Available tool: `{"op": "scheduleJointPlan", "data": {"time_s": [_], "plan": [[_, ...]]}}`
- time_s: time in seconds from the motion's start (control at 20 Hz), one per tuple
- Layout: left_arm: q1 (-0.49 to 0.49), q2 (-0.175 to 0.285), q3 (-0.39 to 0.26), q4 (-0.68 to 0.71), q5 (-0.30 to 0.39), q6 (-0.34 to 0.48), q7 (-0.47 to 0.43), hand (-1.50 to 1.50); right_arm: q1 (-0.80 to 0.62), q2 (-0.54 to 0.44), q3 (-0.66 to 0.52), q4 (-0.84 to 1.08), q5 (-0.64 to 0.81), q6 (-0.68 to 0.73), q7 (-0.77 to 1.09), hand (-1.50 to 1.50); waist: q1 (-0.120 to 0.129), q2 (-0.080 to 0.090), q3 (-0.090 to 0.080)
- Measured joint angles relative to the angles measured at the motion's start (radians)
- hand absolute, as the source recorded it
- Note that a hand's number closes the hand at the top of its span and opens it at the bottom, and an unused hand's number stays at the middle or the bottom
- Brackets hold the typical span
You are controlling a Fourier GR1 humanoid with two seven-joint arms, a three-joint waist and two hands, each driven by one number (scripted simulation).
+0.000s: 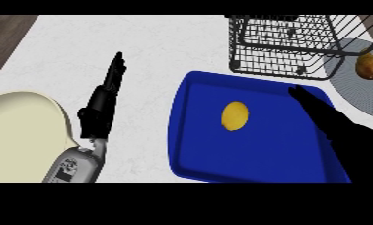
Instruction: Pick the lemon from the tray and place it in the tiered basket
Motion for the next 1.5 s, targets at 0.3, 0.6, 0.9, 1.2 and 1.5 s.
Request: {"op": "scheduleJointPlan", "data": {"time_s": [0.3,0.6,0.9,1.2,1.5], "plan": [[0.015,0.002,0.015,-0.003,-0.003,0.002,-0.001,0.00,-0.108,0.080,0.109,0.091,0.046,0.021,0.043,-1.50,-0.022,-0.005,0.002],[0.032,-0.007,0.018,-0.002,-0.013,0.009,-0.007,0.00,-0.177,0.141,0.181,0.171,0.090,0.051,0.061,-1.50,-0.038,-0.007,0.003],[0.039,0.002,0.037,-0.016,-0.007,-0.006,-0.005,0.00,-0.242,0.221,0.244,0.259,0.136,0.087,0.055,-1.50,-0.043,-0.008,0.004],[0.042,-0.007,0.048,-0.005,-0.009,-0.012,-0.015,0.00,-0.285,0.268,0.278,0.325,0.195,0.124,0.047,-1.50,-0.049,-0.008,0.005],[0.051,-0.017,0.044,-0.021,-0.025,-0.003,-0.004,0.00,-0.266,0.299,0.272,0.405,0.257,0.140,0.044,-1.50,-0.053,-0.009,0.005]]}}
